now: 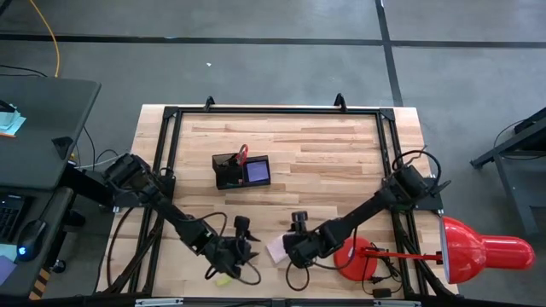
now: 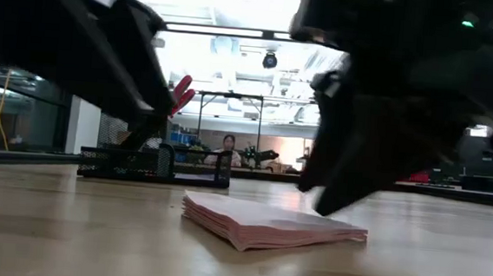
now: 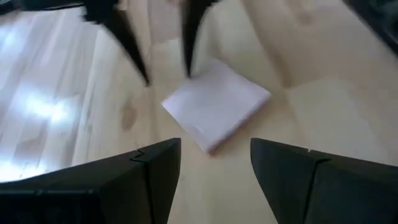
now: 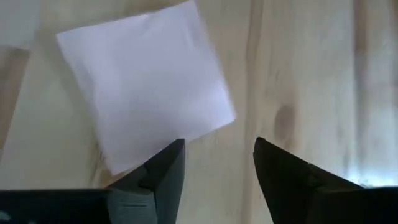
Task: Pick and place office supplies into organizer
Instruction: Put the pink sticky note into the desk organizer
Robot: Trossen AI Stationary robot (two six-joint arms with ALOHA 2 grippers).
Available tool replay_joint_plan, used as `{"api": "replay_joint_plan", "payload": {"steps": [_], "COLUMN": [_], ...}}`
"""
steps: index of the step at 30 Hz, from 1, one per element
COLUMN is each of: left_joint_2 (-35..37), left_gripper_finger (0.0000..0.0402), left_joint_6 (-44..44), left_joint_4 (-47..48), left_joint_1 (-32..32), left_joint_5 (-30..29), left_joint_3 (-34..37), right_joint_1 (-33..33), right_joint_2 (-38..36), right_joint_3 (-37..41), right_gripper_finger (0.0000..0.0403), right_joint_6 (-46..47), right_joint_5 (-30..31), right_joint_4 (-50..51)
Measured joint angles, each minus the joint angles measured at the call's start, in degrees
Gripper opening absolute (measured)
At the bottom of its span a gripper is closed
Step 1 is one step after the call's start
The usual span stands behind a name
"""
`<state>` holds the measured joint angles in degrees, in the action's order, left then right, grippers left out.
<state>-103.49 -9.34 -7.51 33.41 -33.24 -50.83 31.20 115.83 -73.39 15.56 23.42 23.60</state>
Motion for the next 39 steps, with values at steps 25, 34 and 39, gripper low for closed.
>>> {"api": "replay_joint_plan", "payload": {"steps": [25, 34, 39], "left_joint_2": [-9.99, -12.82, -12.93], "left_gripper_finger": [0.0181, 0.0181, 0.0181], "left_joint_6": [25.31, 31.28, 32.28], "left_joint_4": [-1.21, -4.86, -4.76], "left_joint_1": [-2.63, -3.22, -4.86], "left_joint_5": [2.29, -0.25, 4.89], "left_joint_3": [-4.76, -5.00, -5.00], "right_joint_1": [4.31, 4.99, 4.82], "right_joint_2": [-0.02, -0.02, -0.02], "right_joint_3": [-1.52, -1.51, -1.51], "right_gripper_finger": [0.0170, 0.0170, 0.0170], "right_joint_6": [25.64, 27.97, 27.21], "right_joint_5": [4.74, 6.05, 6.62], "right_joint_4": [25.78, 25.47, 25.39]}}
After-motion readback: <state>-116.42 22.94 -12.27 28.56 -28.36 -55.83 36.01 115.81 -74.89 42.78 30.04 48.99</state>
